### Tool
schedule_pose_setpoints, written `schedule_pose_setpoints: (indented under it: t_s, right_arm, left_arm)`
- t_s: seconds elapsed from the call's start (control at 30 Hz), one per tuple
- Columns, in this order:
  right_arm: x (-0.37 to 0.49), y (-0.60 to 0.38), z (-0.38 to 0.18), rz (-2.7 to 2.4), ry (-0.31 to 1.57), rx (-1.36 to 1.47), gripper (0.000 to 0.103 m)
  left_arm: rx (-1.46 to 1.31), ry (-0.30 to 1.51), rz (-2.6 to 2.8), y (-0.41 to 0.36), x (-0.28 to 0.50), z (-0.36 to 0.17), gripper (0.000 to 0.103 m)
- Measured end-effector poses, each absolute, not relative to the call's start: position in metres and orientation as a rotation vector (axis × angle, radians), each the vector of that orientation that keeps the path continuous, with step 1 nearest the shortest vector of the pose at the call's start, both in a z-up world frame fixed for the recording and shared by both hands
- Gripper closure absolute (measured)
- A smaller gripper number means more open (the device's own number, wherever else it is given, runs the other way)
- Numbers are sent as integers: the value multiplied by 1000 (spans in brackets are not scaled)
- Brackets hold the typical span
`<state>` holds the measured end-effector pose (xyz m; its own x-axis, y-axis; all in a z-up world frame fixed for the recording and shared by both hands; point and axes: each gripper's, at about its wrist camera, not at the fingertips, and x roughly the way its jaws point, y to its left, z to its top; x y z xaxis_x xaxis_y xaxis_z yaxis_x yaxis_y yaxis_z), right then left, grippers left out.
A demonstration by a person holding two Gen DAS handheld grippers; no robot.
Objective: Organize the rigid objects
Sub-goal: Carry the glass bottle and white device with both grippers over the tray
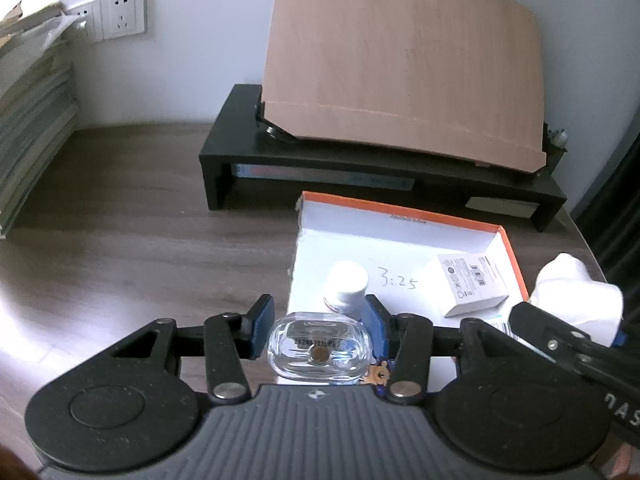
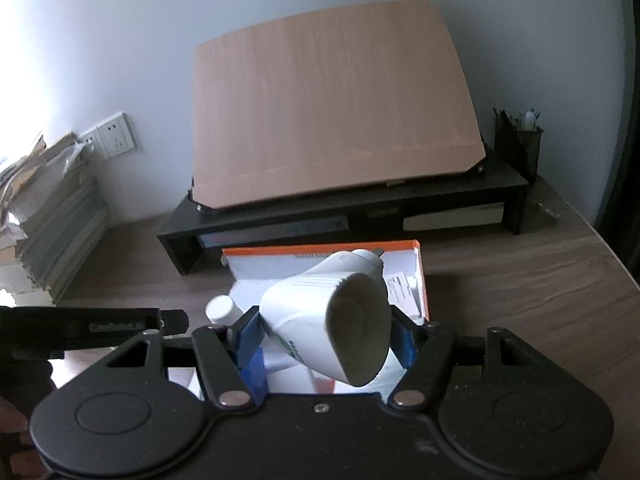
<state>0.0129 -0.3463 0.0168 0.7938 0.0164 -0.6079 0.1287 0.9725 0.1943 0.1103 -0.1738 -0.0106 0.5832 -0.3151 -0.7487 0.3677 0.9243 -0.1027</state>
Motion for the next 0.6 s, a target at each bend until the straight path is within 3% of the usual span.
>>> schedule_pose_setpoints:
  t_s: [0.6]
  right_arm:
    - [58,-353,2,-21,715,201,25]
  left_arm:
    - [95,833,-454,-219,145,-15,55]
